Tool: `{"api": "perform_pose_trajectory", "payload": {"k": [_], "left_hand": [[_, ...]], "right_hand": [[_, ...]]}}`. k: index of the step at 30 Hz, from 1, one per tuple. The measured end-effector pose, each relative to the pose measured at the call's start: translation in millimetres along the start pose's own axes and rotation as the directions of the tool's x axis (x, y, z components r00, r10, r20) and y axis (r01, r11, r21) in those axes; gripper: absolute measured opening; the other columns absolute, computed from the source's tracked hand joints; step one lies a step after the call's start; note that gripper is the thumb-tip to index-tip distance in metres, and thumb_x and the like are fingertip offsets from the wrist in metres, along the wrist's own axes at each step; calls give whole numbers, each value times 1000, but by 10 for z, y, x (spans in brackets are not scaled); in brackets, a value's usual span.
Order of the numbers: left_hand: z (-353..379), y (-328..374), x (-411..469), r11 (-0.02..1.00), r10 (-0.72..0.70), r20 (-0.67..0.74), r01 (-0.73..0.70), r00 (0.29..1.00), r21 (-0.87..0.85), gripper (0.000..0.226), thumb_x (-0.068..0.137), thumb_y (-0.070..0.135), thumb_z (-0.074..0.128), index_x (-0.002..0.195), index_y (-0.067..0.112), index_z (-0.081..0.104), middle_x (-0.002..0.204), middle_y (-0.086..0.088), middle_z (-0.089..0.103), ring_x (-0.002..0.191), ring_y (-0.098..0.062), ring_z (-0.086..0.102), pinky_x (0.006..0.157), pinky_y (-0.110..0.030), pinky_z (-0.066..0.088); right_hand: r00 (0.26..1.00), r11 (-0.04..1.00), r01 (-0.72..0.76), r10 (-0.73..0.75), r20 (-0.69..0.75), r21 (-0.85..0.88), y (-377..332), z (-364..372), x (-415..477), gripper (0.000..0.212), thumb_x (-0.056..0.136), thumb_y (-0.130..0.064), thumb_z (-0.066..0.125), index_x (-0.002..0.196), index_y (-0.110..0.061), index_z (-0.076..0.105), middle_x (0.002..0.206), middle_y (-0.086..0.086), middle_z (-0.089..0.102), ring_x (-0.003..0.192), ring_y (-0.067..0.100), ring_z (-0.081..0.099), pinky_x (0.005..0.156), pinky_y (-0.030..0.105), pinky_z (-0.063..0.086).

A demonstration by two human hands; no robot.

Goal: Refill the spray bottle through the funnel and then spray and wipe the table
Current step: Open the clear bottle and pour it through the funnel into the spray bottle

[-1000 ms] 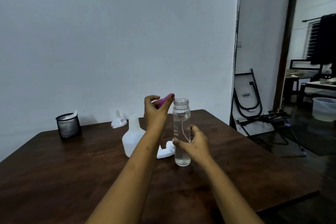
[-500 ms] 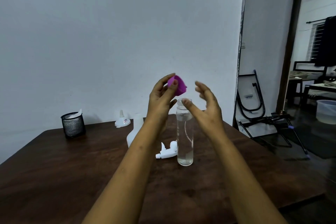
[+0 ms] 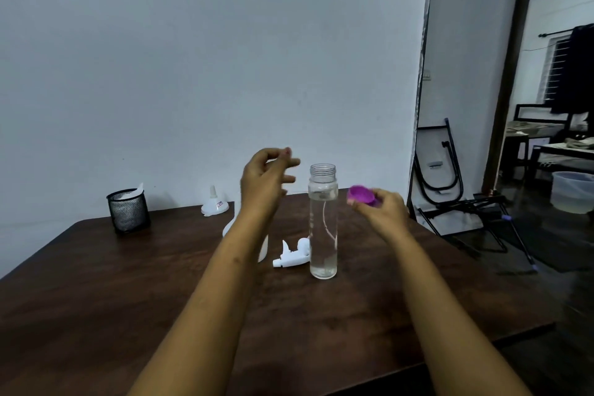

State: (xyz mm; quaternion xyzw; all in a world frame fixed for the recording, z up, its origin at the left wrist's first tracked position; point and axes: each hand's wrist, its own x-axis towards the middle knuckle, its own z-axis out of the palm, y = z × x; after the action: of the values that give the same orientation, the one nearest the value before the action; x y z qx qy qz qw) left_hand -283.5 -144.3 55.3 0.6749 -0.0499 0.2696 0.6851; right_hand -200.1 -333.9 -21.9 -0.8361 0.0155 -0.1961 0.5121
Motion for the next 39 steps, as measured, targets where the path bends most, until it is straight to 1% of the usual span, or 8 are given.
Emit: {"api": "perform_pose_trajectory", "payload": {"k": [7,20,23,25,27,29,32,39], "left_hand": [[-532,-654,39,968,-252,-197,251,948,-31,9,95,11,50,88,12,56,79,-1,64,65,-15,55,60,-25,39],[-667,-959,32,928,-370,-177,372,912,-22,7,93,9,51,89,13,56,78,-2,64,66,-16,57,59,-25,38],[-761,-985,47,930,-365,-201,364,909,-41,11,93,8,51,86,13,57,79,-3,64,65,-17,56,58,-25,38],[-881,-1002,80,934,-354,-229,353,907,-47,12,92,7,50,85,14,57,80,-4,64,64,-16,55,55,-25,37],[-1012,-1016,130,937,-348,-264,346,900,-55,13,93,6,49,84,14,56,78,-5,63,60,-15,53,51,-24,34],[-1155,-1025,186,938,-344,-307,342,887,-63,16,93,6,49,81,15,55,77,-4,63,58,-13,51,49,-23,32],[-1382,-1020,267,945,-323,-355,317,877,-75,16,93,5,48,81,14,54,74,-5,60,56,-14,51,50,-23,32],[-2089,-1190,650,946,-235,-469,311,852,91,11,90,9,53,83,14,60,82,-5,67,67,-16,57,53,-23,39]], "right_hand": [[972,862,-187,233,41,-471,377,254,-87,64,70,-64,70,123,-30,59,142,5,38,135,32,28,110,48,23],[933,799,-280,358,46,-532,364,350,-155,83,70,-58,73,139,-22,41,151,6,28,141,32,20,112,55,10],[959,919,-200,113,-260,-339,129,239,-302,53,78,-25,67,127,-18,50,139,8,42,132,32,32,108,48,24],[842,988,76,-137,-522,-136,-131,267,-506,30,77,-14,61,107,-15,57,118,8,55,115,33,46,93,41,36],[753,926,377,-321,-575,-23,-471,432,-762,15,77,-11,60,91,-14,58,93,4,61,90,28,57,77,37,44],[766,834,545,-456,-452,82,-814,764,-1016,6,78,-15,59,82,-19,58,78,-3,62,70,20,60,64,34,49],[832,803,552,-512,-214,224,-1194,1350,-1257,2,80,-23,56,80,-25,56,68,-6,62,62,15,60,56,31,48],[865,954,267,-299,404,136,-1377,2619,-857,21,85,-13,54,105,-14,62,99,1,64,98,20,61,80,27,47]]}}
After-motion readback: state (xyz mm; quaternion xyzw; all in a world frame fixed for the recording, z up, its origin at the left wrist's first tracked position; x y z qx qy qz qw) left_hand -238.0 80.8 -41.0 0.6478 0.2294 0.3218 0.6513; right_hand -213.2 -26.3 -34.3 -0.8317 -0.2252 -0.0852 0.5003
